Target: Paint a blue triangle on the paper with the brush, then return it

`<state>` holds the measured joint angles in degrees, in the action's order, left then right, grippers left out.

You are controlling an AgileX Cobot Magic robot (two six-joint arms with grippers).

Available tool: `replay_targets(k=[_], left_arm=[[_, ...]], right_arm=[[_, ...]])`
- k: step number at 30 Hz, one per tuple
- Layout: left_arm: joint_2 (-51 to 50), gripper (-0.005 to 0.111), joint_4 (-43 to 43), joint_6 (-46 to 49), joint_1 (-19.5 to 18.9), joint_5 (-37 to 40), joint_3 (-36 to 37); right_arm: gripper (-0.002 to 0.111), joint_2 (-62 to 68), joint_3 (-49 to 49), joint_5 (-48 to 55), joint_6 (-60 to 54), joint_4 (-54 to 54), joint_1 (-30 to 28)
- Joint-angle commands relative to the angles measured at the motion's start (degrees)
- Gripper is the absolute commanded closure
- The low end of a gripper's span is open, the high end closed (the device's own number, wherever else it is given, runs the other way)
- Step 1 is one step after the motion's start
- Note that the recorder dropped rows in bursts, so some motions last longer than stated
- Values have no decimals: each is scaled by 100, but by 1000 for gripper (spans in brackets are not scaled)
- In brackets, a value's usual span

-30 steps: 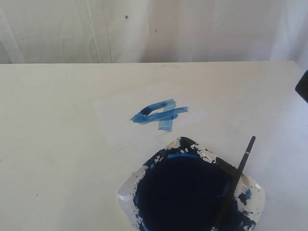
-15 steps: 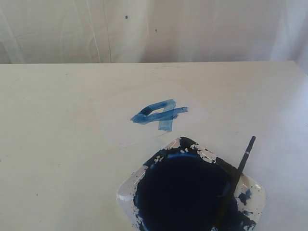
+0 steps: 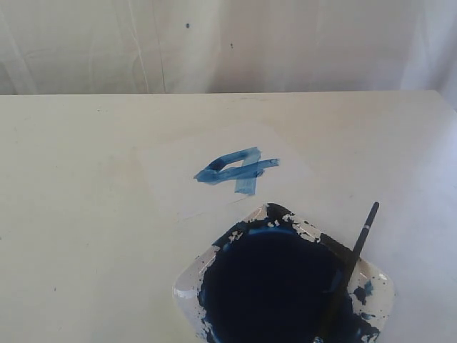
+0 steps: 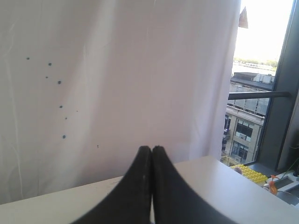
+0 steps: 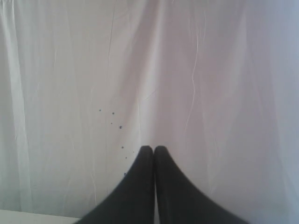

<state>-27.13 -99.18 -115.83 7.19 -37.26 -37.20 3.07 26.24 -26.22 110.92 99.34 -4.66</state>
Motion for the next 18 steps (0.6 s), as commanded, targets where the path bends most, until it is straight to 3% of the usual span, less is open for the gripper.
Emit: replay_targets(k=[1,18], left_arm=[[42,107,-77,13,-24,-61,10],[42,107,-77,13,-24,-61,10]], right_arm=[[108,-40,52,-19,33,61,21],[108,-40,52,-18,74,61,21]])
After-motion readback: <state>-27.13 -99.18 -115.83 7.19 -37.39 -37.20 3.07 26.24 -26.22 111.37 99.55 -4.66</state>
